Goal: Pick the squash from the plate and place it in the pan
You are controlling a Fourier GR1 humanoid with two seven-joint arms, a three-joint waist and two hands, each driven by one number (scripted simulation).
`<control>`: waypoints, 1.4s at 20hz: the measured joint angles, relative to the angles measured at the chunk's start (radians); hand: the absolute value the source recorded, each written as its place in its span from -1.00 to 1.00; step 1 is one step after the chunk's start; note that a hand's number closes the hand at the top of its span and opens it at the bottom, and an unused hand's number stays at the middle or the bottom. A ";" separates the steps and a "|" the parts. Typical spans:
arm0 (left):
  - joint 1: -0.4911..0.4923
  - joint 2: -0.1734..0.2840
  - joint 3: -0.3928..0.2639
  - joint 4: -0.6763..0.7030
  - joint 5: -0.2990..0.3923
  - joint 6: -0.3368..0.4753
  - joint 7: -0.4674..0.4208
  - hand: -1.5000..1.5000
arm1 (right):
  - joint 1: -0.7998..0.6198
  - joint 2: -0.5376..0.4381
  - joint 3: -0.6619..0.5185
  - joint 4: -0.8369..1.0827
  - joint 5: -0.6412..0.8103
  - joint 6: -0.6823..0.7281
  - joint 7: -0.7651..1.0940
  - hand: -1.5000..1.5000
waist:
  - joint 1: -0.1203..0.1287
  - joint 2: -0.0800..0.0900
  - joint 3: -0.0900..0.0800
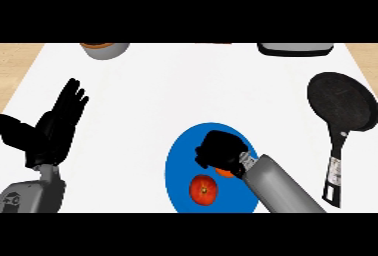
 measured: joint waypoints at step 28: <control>-0.003 -0.017 0.007 -0.018 -0.024 0.000 0.014 0.00 | -0.236 0.131 -0.660 0.055 0.156 -0.274 1.051 1.00 | -0.002 0.005 0.001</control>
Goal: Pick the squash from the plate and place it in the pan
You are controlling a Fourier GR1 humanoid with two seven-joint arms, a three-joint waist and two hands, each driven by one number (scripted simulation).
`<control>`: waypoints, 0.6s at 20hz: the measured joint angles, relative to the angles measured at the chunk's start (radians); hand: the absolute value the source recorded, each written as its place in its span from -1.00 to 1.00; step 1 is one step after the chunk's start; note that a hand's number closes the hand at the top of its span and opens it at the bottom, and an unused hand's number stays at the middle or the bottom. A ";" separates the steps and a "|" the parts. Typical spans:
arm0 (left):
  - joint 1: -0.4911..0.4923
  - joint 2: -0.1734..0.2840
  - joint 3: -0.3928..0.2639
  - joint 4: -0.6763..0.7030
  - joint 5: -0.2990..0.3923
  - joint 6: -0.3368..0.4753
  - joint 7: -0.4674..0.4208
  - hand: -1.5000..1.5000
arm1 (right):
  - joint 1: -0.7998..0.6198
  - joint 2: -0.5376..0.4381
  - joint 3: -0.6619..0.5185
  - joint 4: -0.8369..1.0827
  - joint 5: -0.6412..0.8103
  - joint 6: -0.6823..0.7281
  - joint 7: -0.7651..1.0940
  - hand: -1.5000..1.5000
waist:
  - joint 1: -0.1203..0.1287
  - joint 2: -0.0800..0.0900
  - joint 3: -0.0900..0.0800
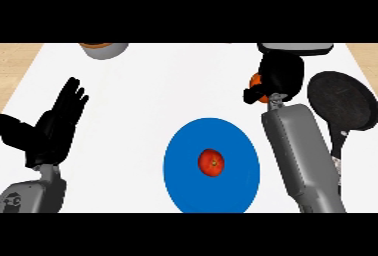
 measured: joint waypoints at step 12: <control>-0.002 0.002 0.010 -0.002 0.006 -0.018 0.013 0.00 | -0.188 -0.089 -0.105 0.087 0.028 -0.093 0.171 1.00 | 0.008 0.001 0.001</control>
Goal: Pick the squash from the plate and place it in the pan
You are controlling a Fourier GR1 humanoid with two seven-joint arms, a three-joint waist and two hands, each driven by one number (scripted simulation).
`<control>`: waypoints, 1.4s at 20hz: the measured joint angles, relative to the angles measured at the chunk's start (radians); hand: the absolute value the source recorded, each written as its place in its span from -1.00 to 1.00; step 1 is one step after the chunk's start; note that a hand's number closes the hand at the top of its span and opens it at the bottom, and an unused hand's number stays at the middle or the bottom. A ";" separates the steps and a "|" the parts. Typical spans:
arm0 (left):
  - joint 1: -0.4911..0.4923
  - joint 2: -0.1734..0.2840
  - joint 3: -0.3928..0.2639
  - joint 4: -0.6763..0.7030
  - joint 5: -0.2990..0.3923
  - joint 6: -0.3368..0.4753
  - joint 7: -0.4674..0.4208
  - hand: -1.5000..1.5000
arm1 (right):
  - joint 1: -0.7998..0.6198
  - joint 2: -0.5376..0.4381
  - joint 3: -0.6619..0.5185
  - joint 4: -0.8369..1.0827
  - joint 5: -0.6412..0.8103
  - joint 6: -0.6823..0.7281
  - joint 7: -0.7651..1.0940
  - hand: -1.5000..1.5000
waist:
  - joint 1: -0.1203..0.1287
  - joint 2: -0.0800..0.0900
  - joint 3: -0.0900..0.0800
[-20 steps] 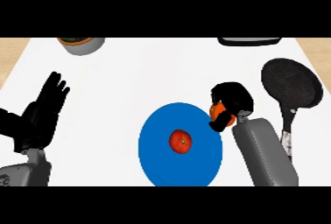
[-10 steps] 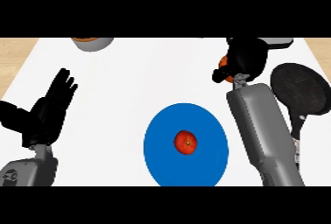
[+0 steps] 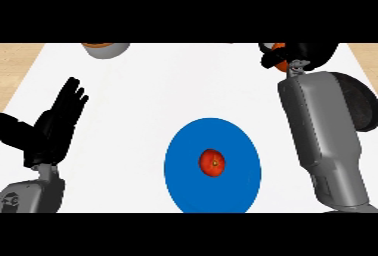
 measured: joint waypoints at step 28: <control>-0.032 -0.014 0.001 0.018 -0.015 -0.016 -0.008 0.00 | 0.141 -0.416 -0.353 0.616 -0.372 -0.566 -0.634 1.00 | 0.028 0.015 0.003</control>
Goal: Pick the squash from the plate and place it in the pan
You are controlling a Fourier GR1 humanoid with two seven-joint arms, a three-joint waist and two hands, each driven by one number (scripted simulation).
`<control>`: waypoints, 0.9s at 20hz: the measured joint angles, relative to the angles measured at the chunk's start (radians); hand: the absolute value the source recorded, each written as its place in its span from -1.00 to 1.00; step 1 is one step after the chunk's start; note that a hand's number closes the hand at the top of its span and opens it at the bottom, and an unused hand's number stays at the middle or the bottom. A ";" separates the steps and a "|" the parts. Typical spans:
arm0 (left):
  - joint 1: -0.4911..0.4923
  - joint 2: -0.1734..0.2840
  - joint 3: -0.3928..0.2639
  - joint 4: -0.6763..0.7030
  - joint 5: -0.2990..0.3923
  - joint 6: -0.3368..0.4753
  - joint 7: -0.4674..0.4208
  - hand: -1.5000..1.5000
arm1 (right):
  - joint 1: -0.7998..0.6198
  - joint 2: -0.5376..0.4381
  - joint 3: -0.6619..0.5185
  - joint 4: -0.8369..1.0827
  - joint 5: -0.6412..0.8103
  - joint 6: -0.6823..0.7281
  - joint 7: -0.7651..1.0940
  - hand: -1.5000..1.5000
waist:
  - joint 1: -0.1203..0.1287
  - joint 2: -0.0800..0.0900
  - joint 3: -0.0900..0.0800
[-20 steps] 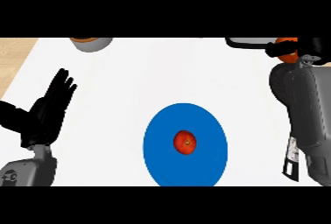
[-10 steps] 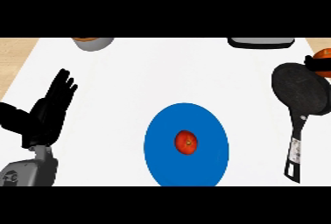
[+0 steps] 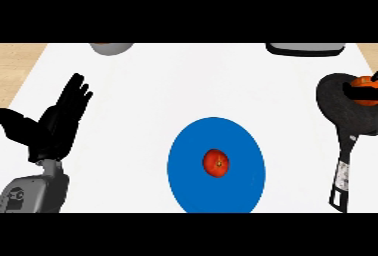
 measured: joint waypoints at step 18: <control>0.003 -0.032 -0.022 0.005 -0.027 0.022 -0.013 0.00 | 0.033 -0.084 -0.274 0.193 -0.303 0.022 -0.277 -1.00 | -0.003 0.000 0.003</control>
